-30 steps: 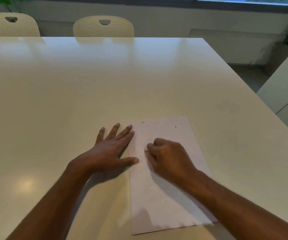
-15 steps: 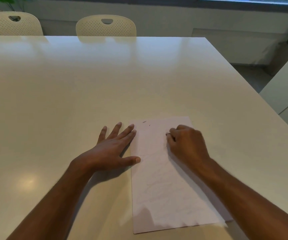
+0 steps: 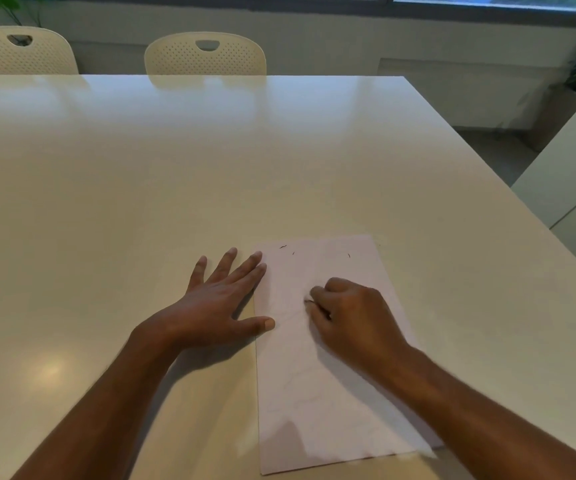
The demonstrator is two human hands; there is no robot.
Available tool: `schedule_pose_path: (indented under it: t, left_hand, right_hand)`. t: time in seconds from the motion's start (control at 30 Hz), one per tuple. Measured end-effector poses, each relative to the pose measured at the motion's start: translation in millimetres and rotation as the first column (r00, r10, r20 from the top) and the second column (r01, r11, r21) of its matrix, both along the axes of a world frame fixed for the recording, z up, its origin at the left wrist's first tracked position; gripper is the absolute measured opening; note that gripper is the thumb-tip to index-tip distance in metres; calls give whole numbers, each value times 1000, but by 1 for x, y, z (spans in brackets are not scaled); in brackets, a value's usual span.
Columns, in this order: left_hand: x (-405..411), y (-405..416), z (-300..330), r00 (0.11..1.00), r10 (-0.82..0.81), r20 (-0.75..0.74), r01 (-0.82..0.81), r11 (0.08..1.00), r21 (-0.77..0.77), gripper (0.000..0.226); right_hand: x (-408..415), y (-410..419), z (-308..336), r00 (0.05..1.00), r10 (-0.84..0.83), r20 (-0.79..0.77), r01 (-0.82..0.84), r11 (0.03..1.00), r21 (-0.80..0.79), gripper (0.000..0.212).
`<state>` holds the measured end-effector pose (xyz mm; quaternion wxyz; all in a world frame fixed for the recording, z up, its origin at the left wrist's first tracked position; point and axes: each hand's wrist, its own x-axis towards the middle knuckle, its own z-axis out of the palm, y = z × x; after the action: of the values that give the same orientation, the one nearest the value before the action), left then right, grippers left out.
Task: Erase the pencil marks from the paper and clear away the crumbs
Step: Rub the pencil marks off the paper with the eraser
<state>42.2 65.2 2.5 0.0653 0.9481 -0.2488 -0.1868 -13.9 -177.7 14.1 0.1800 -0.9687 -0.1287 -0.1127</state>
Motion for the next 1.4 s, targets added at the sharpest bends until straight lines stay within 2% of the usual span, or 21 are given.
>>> schedule_pose_path:
  t: [0.03, 0.17, 0.23, 0.33, 0.37, 0.5, 0.53, 0.67, 0.83, 1.0, 1.13, 1.2, 1.3, 1.33, 1.4]
  left_hand:
    - [0, 0, 0, 1000, -1, -1, 1, 1000, 0, 110]
    - [0, 1, 0, 1000, -9, 1, 9, 1000, 0, 111]
    - [0, 0, 0, 1000, -2, -1, 2, 1000, 1, 108]
    - [0, 0, 0, 1000, 2, -4, -2, 1000, 4, 106]
    - [0, 0, 0, 1000, 0, -5, 0, 1000, 4, 107]
    - [0, 1, 1, 1000, -7, -4, 7, 1000, -9, 111]
    - [0, 0, 1, 1000, -5, -4, 5, 1000, -9, 111]
    - [0, 0, 1, 1000, -3, -6, 3, 1000, -2, 109]
    - [-1, -1, 2, 1000, 5, -6, -5, 1000, 1, 103]
    - [-1, -1, 1, 1000, 5, -4, -5, 1000, -7, 107]
    - [0, 0, 0, 1000, -1, -6, 1, 1000, -4, 106]
    - [0, 0, 0, 1000, 6, -9, -6, 1000, -4, 105]
    - [-1, -1, 1, 1000, 9, -2, -9, 1000, -8, 107]
    - [0, -1, 1, 1000, 6, 0, -6, 1000, -9, 109]
    - [0, 0, 0, 1000, -1, -5, 1, 1000, -6, 111]
  right_hand:
    - [4, -5, 1, 1000, -17, 1, 17, 1000, -7, 26]
    - [36, -41, 4, 963, -261, 70, 265, 963, -57, 27]
    - [25, -23, 3, 977, -200, 76, 203, 978, -36, 26]
    - [0, 3, 0, 1000, -6, 3, 6, 1000, -18, 26]
    - [4, -4, 0, 1000, -19, -5, 19, 999, -27, 26]
    - [41, -44, 4, 956, -279, 92, 288, 952, -106, 31]
    - [37, -39, 5, 959, -267, 95, 277, 955, -108, 27]
    - [7, -4, 1, 999, -41, -4, 41, 998, -50, 24]
    - [40, -34, 6, 963, -264, 62, 269, 957, -104, 23]
    - [10, 1, 4, 1000, -23, 3, 24, 999, -47, 25]
    - [46, -36, 8, 966, -254, 36, 257, 961, -103, 26]
    - [37, -26, 7, 973, -223, 52, 228, 968, -104, 24]
    - [9, -2, 5, 999, -38, -29, 37, 998, -42, 27]
    - [10, -7, 6, 998, -39, -39, 37, 998, -56, 26]
    - [31, -29, 6, 987, -163, 4, 163, 983, -85, 26]
